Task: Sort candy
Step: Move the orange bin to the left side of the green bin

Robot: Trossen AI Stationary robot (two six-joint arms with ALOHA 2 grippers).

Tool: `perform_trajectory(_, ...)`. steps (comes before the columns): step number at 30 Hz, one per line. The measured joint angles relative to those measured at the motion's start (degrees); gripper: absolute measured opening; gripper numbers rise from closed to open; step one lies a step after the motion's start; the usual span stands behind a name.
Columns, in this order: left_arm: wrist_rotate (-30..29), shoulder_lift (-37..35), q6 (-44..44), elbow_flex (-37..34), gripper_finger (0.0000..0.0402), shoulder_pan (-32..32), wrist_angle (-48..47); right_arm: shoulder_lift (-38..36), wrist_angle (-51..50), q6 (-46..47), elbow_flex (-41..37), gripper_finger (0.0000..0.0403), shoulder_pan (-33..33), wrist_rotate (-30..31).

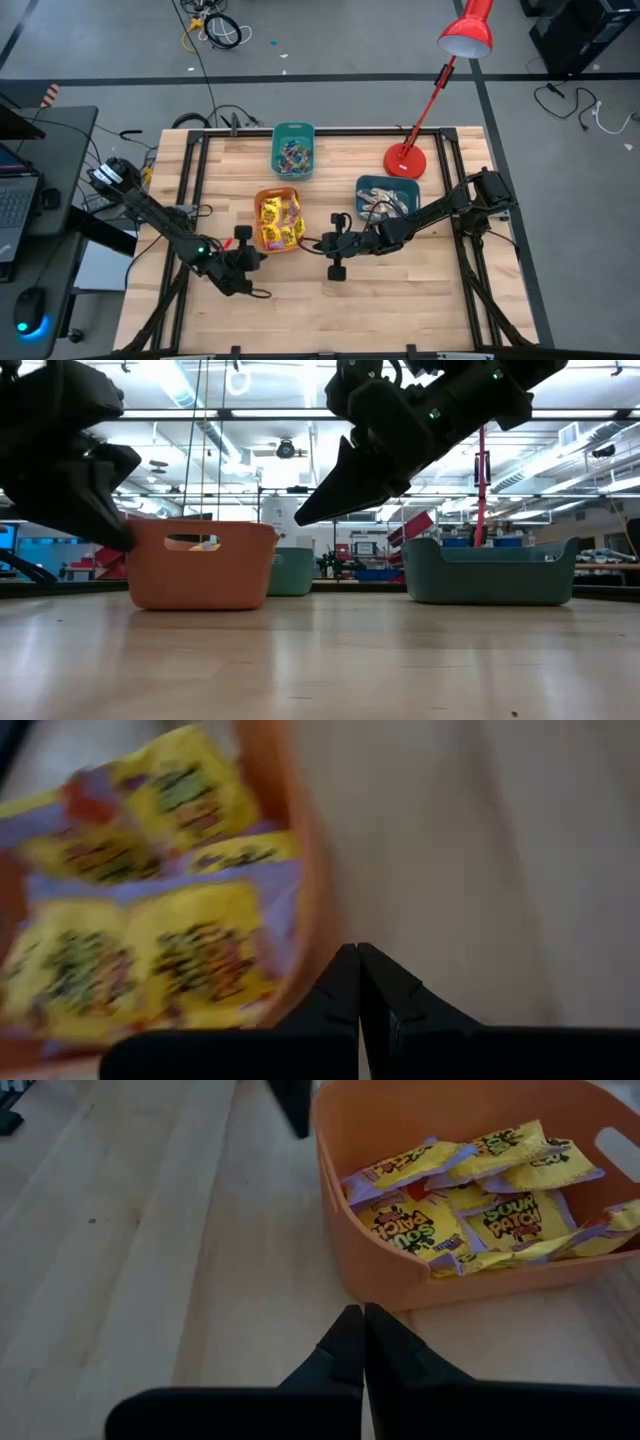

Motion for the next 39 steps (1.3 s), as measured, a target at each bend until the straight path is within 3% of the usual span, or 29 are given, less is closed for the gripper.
perform_trajectory(4, -4.35, 0.00, -2.57, -0.06, 0.0000, 0.07, -2.94, 0.01, 0.00, 0.16, 0.00, 0.0000, 0.03, -0.02)
perform_trajectory(13, -7.26, 0.00, -11.54, -0.06, 0.0000, 0.07, -11.88, 0.01, 0.00, -0.02, 0.00, 0.0000, 0.03, -0.02)
perform_trajectory(22, -3.07, -0.70, -10.48, -0.06, 0.0000, -0.44, -9.69, 0.00, -4.47, 1.19, -0.02, 0.0000, -1.09, 4.74)
perform_trajectory(26, 0.59, -2.53, -5.09, 1.07, 0.0000, -1.75, -5.78, -1.90, -7.07, 2.76, -0.07, 0.0000, -4.33, 4.86)
perform_trajectory(30, 0.09, -6.32, -0.20, 3.23, 0.0000, -2.99, -5.38, -6.03, -10.27, 3.67, 0.25, 0.0000, -9.60, 3.51)
perform_trajectory(35, -5.39, -12.35, 4.81, 3.86, 0.0000, -3.39, -6.96, -9.89, -14.18, 7.23, 2.48, 0.0000, -19.38, -3.03)
perform_trajectory(39, -12.01, -16.14, 7.52, 3.86, 0.0000, -3.19, -10.93, -10.07, -14.74, 4.04, 4.57, 0.0000, -25.33, -9.08)
